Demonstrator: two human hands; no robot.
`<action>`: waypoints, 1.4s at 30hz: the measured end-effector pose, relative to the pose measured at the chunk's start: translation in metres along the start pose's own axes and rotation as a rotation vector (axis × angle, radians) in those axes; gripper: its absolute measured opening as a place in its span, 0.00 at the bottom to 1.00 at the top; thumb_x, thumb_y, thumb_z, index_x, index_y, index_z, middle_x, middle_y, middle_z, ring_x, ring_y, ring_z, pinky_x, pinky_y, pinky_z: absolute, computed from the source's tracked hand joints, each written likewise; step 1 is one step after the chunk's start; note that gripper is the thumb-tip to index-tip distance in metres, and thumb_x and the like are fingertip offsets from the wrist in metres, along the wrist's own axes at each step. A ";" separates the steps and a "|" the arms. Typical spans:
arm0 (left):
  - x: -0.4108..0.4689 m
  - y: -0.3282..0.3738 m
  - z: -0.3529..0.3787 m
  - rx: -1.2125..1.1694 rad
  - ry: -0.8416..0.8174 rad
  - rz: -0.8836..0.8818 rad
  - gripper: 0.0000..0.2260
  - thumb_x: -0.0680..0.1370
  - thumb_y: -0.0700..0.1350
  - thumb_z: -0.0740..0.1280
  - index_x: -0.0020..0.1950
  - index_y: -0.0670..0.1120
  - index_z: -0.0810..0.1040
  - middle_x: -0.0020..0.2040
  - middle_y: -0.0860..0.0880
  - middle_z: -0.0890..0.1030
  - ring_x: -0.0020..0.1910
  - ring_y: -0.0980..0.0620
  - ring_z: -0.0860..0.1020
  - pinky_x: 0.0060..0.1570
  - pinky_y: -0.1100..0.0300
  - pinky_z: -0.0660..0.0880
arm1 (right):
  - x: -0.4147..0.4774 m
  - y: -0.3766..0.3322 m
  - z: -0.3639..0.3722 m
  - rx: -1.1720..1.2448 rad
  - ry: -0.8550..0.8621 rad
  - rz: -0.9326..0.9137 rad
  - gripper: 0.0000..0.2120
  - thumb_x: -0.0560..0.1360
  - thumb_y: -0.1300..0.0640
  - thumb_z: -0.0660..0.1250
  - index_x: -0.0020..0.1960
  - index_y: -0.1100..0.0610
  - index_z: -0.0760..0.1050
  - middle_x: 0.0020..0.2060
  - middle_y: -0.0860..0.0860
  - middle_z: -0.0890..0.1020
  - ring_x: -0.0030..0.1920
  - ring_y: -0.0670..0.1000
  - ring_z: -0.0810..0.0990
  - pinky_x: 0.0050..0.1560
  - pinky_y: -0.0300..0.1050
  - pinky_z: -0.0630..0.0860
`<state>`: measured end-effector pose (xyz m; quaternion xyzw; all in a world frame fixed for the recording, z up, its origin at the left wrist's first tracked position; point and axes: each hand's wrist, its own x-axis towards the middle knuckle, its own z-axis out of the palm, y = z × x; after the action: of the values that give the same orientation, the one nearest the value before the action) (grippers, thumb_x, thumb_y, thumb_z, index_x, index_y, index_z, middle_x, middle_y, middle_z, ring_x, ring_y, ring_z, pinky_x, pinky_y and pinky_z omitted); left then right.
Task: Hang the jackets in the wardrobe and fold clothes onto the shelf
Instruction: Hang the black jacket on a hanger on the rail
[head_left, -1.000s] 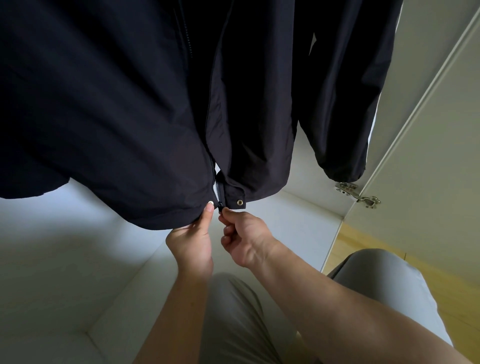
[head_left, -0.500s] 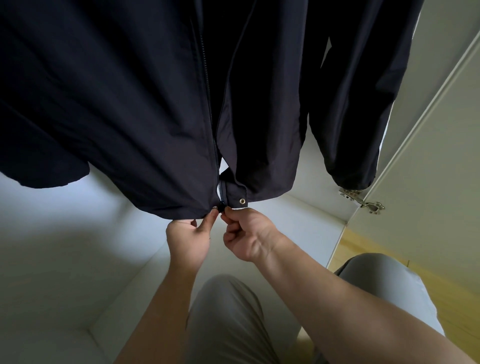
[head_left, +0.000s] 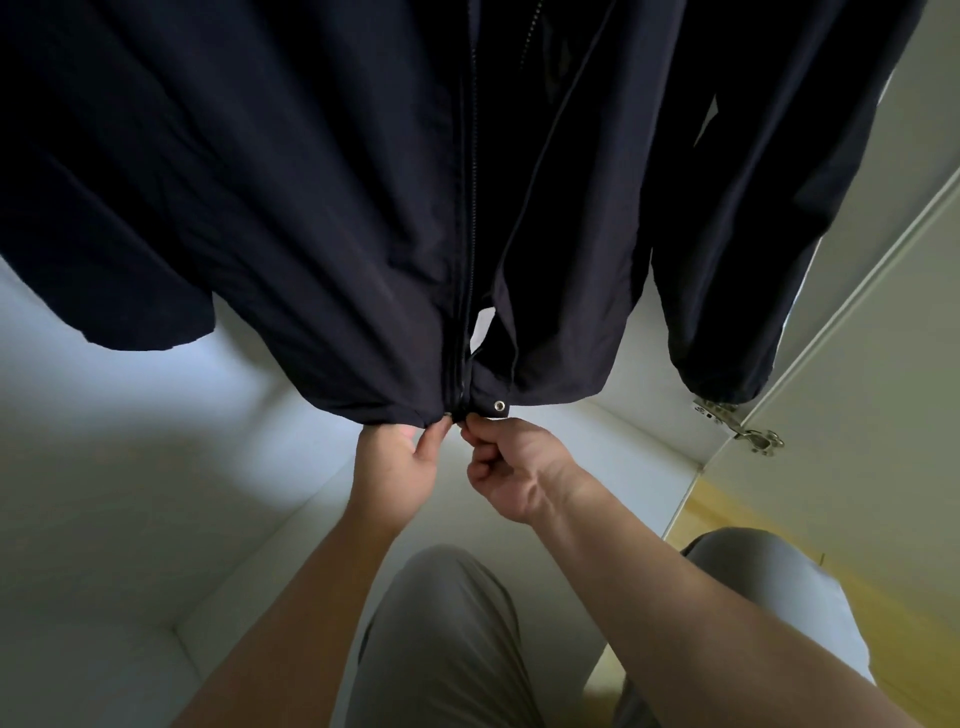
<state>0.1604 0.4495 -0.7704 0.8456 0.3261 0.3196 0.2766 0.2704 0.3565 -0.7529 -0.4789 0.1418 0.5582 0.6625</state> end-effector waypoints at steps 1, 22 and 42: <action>0.000 0.001 0.001 -0.017 -0.005 -0.065 0.10 0.79 0.45 0.72 0.38 0.47 0.77 0.30 0.58 0.70 0.31 0.59 0.70 0.33 0.68 0.63 | -0.001 0.000 -0.001 -0.104 0.016 -0.040 0.02 0.77 0.63 0.71 0.49 0.59 0.81 0.39 0.52 0.81 0.26 0.45 0.64 0.28 0.37 0.64; 0.014 0.025 0.022 -1.025 -0.132 -0.612 0.12 0.82 0.44 0.68 0.39 0.43 0.77 0.36 0.47 0.78 0.39 0.49 0.77 0.48 0.54 0.74 | -0.020 -0.021 0.022 -0.347 -0.049 -0.147 0.12 0.78 0.61 0.58 0.36 0.54 0.68 0.28 0.49 0.66 0.27 0.48 0.57 0.28 0.41 0.51; 0.000 0.003 0.009 -0.737 -0.175 -0.441 0.12 0.79 0.44 0.72 0.38 0.39 0.82 0.38 0.43 0.85 0.40 0.48 0.82 0.54 0.49 0.78 | -0.015 -0.001 0.008 -0.418 -0.002 -0.071 0.07 0.80 0.56 0.64 0.46 0.57 0.78 0.29 0.49 0.74 0.26 0.47 0.63 0.27 0.39 0.58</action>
<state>0.1685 0.4452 -0.7741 0.6245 0.3382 0.2751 0.6480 0.2638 0.3540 -0.7373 -0.6100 0.0052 0.5524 0.5681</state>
